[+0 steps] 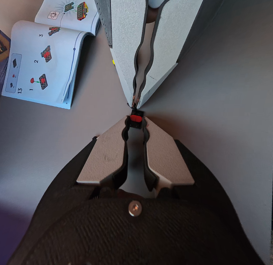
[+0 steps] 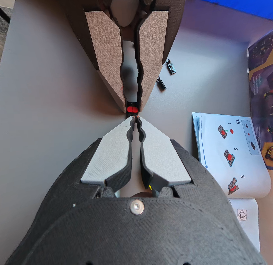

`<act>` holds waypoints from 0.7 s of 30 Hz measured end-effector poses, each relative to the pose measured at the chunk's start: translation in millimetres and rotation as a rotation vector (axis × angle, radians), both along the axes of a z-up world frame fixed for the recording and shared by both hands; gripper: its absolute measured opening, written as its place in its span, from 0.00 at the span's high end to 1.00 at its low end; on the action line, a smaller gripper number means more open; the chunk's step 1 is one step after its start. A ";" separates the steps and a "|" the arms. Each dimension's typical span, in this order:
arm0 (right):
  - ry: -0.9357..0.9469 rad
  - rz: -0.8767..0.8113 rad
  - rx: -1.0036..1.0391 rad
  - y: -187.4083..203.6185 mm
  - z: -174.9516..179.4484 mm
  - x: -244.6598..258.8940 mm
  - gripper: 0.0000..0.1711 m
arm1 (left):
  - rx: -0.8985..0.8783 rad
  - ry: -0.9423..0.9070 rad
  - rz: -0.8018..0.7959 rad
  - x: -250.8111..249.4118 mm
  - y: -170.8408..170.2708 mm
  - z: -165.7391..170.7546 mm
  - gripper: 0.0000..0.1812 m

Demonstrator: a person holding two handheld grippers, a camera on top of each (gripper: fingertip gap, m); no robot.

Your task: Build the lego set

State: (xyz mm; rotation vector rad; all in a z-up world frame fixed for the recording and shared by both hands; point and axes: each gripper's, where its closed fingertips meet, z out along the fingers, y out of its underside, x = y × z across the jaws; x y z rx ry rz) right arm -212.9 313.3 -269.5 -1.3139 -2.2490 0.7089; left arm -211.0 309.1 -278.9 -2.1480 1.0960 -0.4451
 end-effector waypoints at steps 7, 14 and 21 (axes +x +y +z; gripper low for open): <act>0.010 0.045 0.039 -2.0 0.1 -3.5 1.00 | 0.001 -0.017 -0.009 0.7 0.0 0.0 0.92; 0.003 0.091 0.060 -3.3 -2.8 -1.3 1.00 | 0.001 -0.032 -0.017 1.1 -0.4 -0.1 0.92; -0.004 0.127 0.075 -3.7 -3.3 -0.9 1.00 | 0.000 -0.033 -0.020 1.3 -0.9 0.0 0.92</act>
